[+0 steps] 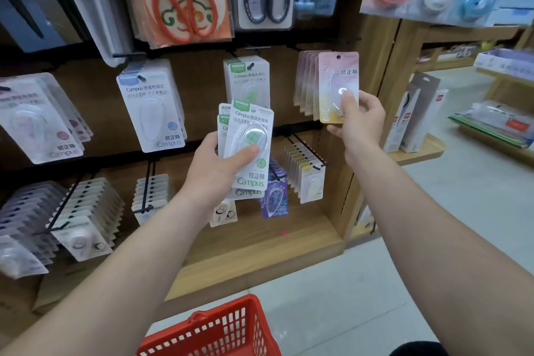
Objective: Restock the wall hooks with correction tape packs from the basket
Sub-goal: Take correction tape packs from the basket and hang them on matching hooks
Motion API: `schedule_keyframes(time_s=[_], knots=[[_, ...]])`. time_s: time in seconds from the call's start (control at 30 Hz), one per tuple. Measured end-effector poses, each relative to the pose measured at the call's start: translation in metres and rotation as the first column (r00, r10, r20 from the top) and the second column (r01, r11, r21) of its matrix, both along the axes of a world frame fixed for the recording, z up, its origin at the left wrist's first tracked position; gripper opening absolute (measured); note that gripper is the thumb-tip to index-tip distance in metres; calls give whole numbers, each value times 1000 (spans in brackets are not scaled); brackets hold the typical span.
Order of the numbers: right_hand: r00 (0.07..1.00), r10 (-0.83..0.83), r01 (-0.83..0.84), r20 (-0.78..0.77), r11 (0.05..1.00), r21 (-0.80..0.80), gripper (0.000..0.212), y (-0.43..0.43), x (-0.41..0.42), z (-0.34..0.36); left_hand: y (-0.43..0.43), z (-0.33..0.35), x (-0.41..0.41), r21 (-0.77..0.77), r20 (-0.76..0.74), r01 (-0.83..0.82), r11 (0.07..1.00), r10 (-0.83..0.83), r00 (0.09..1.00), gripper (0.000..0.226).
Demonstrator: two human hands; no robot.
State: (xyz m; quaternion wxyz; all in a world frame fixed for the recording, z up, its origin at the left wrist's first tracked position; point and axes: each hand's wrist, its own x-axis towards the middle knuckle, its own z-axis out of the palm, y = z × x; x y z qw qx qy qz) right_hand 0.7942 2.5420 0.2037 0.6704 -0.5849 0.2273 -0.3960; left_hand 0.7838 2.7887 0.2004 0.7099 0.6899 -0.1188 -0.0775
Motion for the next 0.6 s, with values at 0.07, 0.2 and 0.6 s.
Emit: schedule_keyframes(time_s=[0.07,0.2,0.6], knots=[[1000,4,-4,2,1000,0,28,-1,-1,-1,-1,-1,1,7,0,1,1000,-1,1000,28],[1000,2,-2,6,1000,-1,28,-2,0,-5,-4,-3,1,15,-1,10,1000,-10,1000,27],[1000,20,-20,0,1000,0,30,-6,2,-6,-14,-5,6,48,-3,18,999,-18,1000,30]])
